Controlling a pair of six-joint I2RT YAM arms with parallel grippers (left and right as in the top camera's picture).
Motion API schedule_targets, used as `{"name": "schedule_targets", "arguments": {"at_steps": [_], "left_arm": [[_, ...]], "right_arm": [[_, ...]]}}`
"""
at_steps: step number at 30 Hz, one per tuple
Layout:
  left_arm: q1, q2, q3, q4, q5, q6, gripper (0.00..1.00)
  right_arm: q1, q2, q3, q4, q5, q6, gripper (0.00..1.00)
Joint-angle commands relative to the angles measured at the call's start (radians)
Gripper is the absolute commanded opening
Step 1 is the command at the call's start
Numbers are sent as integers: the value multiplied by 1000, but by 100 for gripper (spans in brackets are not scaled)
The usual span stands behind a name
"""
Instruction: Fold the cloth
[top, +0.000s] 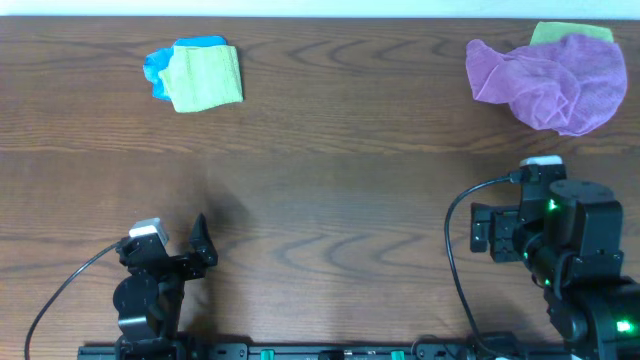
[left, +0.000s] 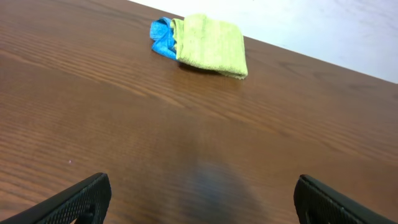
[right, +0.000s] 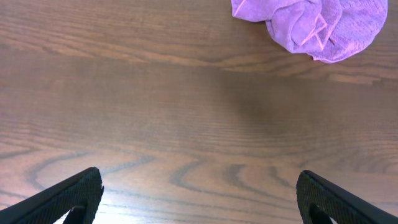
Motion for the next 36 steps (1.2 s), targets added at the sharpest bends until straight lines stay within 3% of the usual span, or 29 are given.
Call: {"name": "schedule_targets", "arguments": {"at_steps": [1, 9, 36], "left_arm": [[2, -6, -23, 1, -8, -3, 95], [2, -6, -23, 0, -161, 137, 95], [-26, -6, -23, 1, -156, 140, 95]], "right_arm": [[-6, -2, 0, -1, 5, -11, 99], [-6, -2, 0, -1, 5, -11, 99], [-6, -2, 0, -1, 5, -11, 99]]}}
